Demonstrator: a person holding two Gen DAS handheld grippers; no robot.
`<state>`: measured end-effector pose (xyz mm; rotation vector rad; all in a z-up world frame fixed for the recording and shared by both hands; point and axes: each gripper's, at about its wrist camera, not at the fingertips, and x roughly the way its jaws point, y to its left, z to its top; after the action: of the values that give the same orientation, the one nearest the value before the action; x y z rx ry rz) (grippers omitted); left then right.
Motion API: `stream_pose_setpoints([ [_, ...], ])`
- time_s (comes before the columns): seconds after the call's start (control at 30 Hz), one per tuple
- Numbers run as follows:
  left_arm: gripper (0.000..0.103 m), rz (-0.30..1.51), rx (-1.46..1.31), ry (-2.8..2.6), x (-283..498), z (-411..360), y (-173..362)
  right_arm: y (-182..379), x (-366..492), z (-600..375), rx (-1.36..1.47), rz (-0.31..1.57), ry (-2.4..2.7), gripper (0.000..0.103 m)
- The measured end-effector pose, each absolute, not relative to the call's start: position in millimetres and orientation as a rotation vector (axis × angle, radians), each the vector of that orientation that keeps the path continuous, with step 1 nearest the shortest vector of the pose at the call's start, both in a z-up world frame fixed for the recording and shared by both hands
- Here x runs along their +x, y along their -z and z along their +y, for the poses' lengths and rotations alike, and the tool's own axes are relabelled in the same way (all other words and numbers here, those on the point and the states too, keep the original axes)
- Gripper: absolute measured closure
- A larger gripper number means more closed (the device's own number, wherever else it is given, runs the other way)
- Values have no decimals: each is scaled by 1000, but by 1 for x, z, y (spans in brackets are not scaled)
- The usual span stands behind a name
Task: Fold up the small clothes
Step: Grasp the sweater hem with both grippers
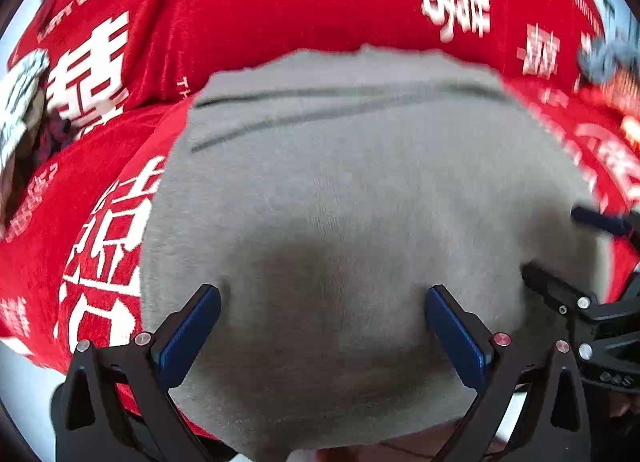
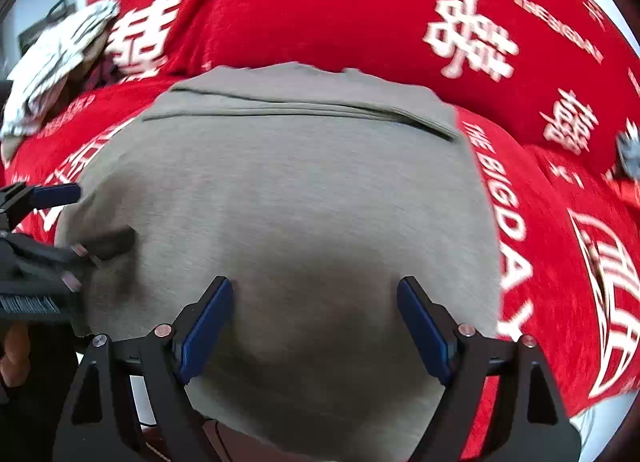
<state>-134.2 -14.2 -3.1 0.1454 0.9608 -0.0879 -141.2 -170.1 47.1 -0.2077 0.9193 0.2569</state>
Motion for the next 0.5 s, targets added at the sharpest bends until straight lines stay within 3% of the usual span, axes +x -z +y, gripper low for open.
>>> stream_pose_setpoints([
  [0.5, 0, 994, -86, -12, -174, 66, 3, -46, -185, -238, -131, 951, -132, 15],
])
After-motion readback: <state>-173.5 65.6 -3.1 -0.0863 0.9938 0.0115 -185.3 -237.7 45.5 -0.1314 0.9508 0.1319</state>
